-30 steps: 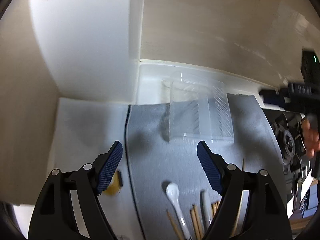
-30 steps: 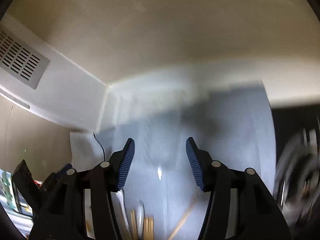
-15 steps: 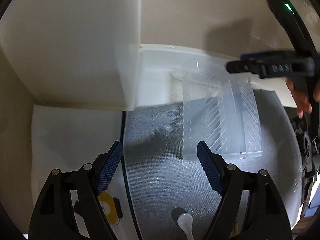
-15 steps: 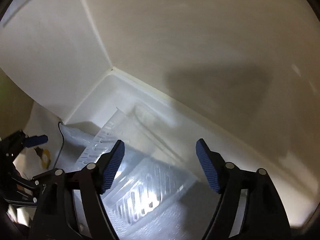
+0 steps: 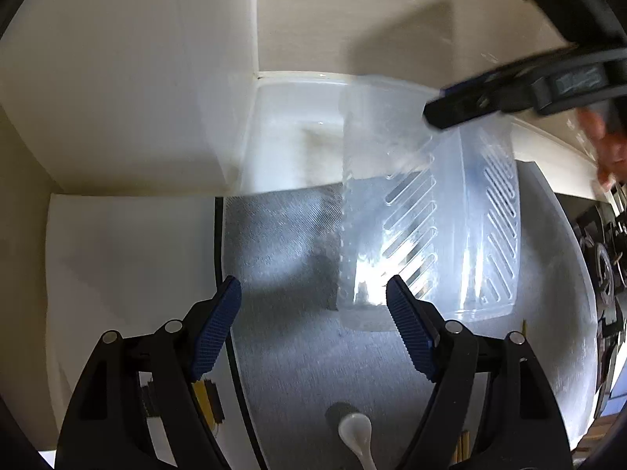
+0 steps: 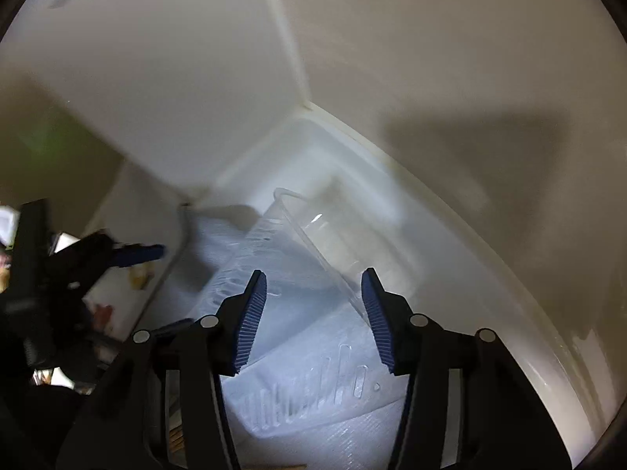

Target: Organize utensils

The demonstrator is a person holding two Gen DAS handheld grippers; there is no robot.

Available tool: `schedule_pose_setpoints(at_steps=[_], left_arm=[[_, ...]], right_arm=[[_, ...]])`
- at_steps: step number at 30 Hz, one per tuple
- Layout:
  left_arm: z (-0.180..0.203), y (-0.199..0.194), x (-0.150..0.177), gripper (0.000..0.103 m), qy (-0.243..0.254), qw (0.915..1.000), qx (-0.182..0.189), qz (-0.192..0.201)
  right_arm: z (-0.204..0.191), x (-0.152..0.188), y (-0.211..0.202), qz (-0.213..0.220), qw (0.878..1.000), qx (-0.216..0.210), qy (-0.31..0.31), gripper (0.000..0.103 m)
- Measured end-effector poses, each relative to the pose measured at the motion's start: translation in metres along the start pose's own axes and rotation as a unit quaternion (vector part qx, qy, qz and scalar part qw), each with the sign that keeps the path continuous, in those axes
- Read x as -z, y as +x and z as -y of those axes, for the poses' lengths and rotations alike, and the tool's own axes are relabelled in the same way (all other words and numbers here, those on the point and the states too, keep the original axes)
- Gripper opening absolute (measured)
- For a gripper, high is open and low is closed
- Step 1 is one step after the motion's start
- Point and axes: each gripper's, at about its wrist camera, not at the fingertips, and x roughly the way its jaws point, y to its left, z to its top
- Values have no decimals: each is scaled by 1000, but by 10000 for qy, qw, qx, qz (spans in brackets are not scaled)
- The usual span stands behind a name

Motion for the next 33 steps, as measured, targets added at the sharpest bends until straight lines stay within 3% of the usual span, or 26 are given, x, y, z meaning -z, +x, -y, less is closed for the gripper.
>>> schedule_pose_setpoints(at_steps=[8,18,22,30,33], left_arm=[[-8,-10,30,74,-125,9994,282,-150],[-16,-40,74,74,-16,9993,339,-142],[-19,-47,82,74,-86,9993,316,-177],[-13,-48,89,74,170,9979,563,-267],[-6,-41,87,68,326,9968,651,-341]], right_arm=[[-68,30,-37,393,9938,119,-1029,44],[-102,71,-56,435,9913,50,-1243,43],[-112,73,-54,552,9910,53,-1214,45],[-126,94,-95,1013,9912,-174,-838,46],[-130,119,-116,1362,9883,-391,-563,56]])
